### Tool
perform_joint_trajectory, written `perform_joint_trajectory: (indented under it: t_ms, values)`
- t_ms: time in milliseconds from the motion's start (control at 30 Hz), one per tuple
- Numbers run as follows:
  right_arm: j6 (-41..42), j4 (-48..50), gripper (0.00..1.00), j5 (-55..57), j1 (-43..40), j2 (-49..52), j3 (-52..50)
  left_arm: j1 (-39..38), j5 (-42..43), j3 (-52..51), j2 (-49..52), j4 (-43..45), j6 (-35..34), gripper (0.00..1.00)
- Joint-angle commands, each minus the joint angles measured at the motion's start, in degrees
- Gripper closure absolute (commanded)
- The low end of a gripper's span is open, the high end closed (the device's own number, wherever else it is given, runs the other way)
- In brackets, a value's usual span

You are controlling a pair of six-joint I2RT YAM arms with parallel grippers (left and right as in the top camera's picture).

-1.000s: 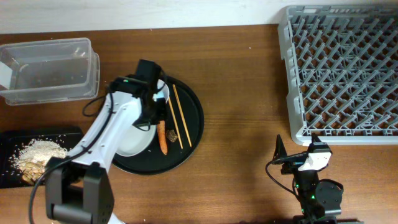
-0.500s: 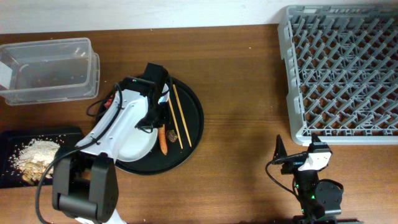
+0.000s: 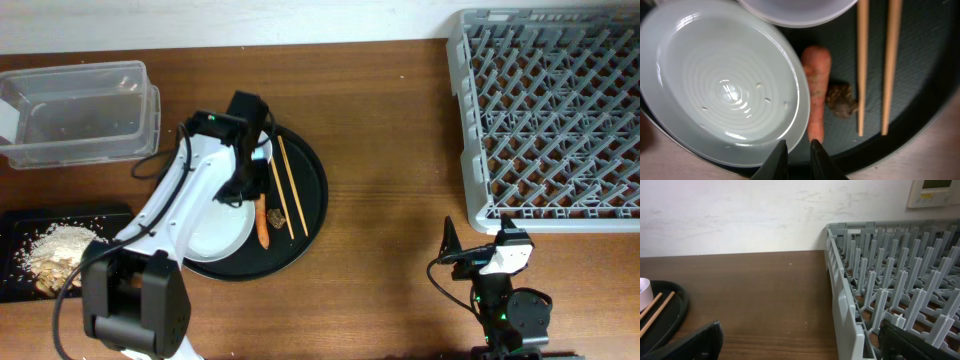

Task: Sort waste into correct bins and load items into the dishwasher rack
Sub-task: 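Carry the plate back and set it on the round tray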

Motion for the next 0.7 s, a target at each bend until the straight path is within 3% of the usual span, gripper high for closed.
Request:
perform_joint_trajectory:
  t_ms: [0, 33, 100, 167, 200, 667]
  values:
    - [-0.42, -0.28, 0.02, 0.5, -0.35, -0.28, -0.28, 0.02, -0.46, 4.2, 0.33, -1.27, -0.24, 0.83]
    - [-0.42, -0.28, 0.02, 0.5, -0.35, -0.28, -0.28, 0.02, -0.15, 4.26, 0.33, -1.22, -0.26, 0.7]
    - [-0.42, -0.28, 0.02, 0.5, -0.35, -0.28, -0.28, 0.02, 0.81, 4.24, 0.33, -1.27, -0.24, 0.26]
    - [-0.42, -0.28, 0.02, 0.5, -0.35, -0.28, -0.28, 0.02, 1.09, 4.24, 0.33, -1.25, -0.26, 0.07]
    - [-0.42, -0.28, 0.02, 0.5, -0.35, -0.28, -0.28, 0.02, 1.09, 4.24, 0.33, -1.2, -0.26, 0.03]
    - [-0.42, -0.28, 0.02, 0.5, -0.35, -0.28, -0.28, 0.04, 1.07, 4.24, 0.33, 1.16, -0.26, 0.01]
